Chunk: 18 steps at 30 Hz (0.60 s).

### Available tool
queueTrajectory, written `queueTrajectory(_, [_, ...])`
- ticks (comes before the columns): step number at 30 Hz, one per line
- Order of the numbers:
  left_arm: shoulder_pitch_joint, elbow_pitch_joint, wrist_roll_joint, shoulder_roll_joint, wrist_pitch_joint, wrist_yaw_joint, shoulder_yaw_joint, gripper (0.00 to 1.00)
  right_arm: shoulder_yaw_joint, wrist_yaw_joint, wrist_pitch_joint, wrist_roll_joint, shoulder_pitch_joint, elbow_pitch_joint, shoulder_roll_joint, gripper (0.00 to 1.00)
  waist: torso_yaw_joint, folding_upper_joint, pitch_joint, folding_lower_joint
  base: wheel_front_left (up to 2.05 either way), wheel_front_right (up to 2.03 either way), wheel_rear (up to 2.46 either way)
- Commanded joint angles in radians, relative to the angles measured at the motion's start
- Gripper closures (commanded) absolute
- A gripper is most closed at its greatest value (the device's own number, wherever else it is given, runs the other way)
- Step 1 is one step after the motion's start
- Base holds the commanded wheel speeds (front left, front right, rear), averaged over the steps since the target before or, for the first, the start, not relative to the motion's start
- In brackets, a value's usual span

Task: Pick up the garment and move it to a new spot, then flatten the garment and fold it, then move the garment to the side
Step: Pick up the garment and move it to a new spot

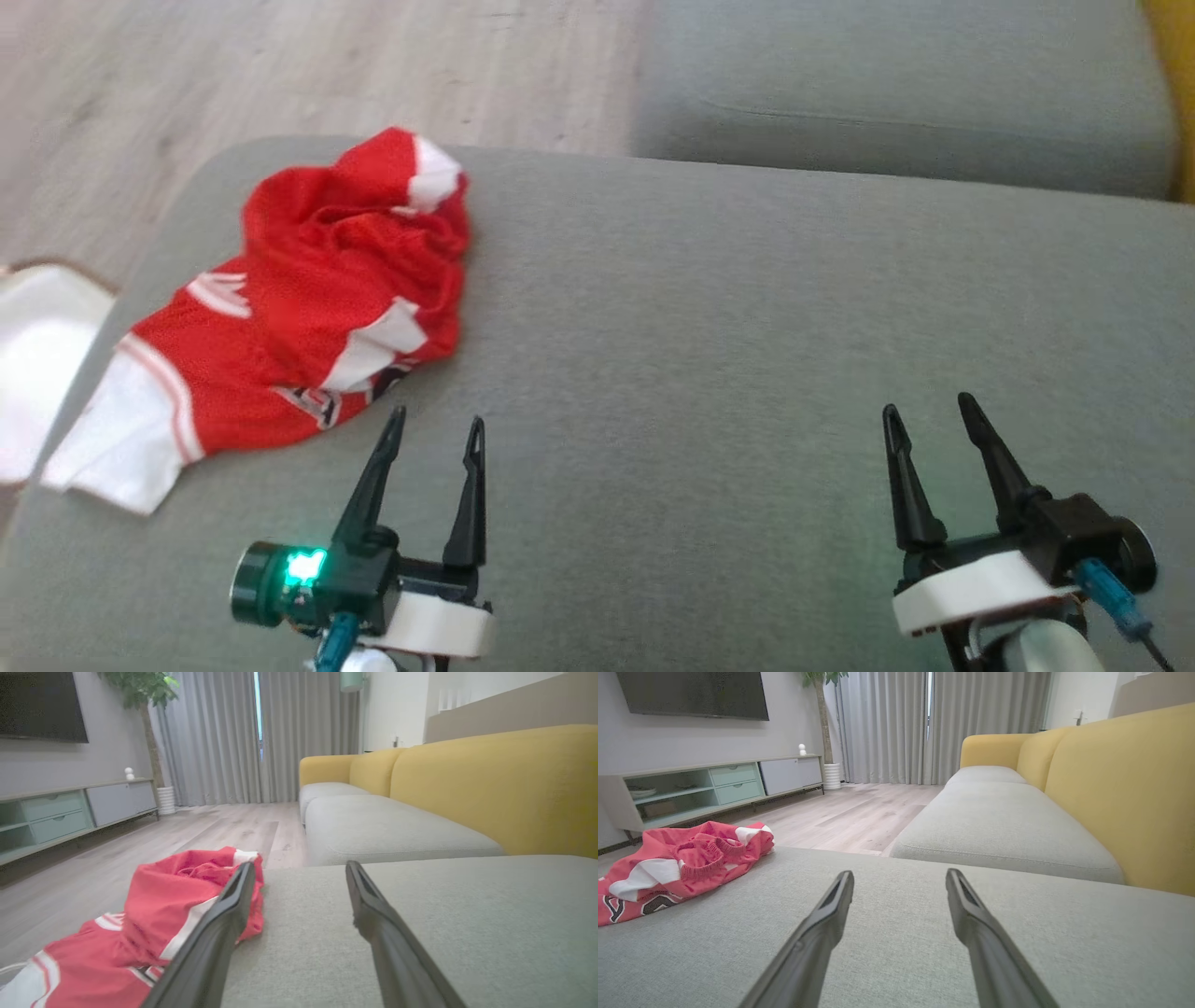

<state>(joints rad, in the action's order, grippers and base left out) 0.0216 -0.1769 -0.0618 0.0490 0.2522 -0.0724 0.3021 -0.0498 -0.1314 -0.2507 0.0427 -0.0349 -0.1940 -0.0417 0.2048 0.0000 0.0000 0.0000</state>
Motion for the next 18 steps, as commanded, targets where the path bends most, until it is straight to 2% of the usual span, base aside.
queueTrajectory(1, [0.058, 0.032, 0.008, 0.001, 0.010, -0.006, -0.037, 0.00, -0.018, 0.001, -0.011, -0.004, 0.033, 0.032, -0.009, 0.00, 0.068, 0.0000, 0.012, 0.0000, 0.00, 0.00, 0.00])
queueTrajectory(11, [0.054, 0.042, 0.017, 0.001, 0.010, -0.016, -0.075, 0.00, -0.020, 0.001, -0.011, -0.012, 0.050, 0.032, -0.009, 0.00, 0.245, 0.0000, 0.035, 0.0000, 0.00, 0.00, 0.00])
queueTrajectory(18, [0.042, 0.056, -0.017, 0.001, 0.010, -0.023, -0.107, 0.00, -0.020, 0.001, -0.011, -0.022, 0.053, 0.030, -0.009, 0.00, 0.296, 0.0000, 0.045, 0.0000, 0.00, 0.00, 0.00])
